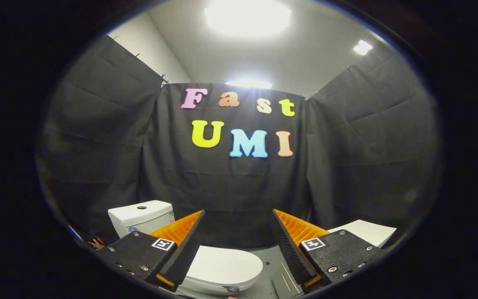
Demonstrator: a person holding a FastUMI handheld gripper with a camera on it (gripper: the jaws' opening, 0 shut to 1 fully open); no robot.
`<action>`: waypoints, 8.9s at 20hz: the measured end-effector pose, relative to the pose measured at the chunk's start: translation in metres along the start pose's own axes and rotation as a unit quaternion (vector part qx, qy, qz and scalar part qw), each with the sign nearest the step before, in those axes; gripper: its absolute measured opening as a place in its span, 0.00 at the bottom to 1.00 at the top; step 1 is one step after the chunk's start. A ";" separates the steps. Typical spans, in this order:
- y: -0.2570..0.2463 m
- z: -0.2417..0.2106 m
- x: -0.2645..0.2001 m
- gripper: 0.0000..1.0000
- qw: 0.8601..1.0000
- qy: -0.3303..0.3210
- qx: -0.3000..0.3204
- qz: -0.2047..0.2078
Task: Open the toilet lid.
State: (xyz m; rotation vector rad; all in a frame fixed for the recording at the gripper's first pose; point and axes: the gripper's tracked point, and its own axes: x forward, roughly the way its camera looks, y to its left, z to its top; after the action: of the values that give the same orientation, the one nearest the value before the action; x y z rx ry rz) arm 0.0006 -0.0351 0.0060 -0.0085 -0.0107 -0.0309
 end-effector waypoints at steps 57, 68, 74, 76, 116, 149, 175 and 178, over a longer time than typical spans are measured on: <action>0.013 -0.489 0.018 0.95 0.773 0.335 0.532 -0.088; 0.020 -0.505 0.022 0.32 0.750 0.306 0.581 -0.075; 0.021 -0.497 0.024 0.00 0.754 0.281 0.591 -0.063; 0.020 -0.497 0.023 0.00 0.759 0.284 0.582 -0.066; 0.087 -0.318 0.053 0.00 0.933 0.280 0.194 -0.120; 0.247 -0.218 0.081 0.00 0.981 0.187 -0.009 -0.057; 0.353 -0.210 0.093 0.00 0.976 0.168 -0.142 -0.002; 0.352 -0.210 0.093 0.01 0.977 0.169 -0.131 -0.002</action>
State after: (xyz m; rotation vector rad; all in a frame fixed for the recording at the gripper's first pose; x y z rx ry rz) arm 0.1069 0.3124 -0.2057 -0.2667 0.3347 -0.0365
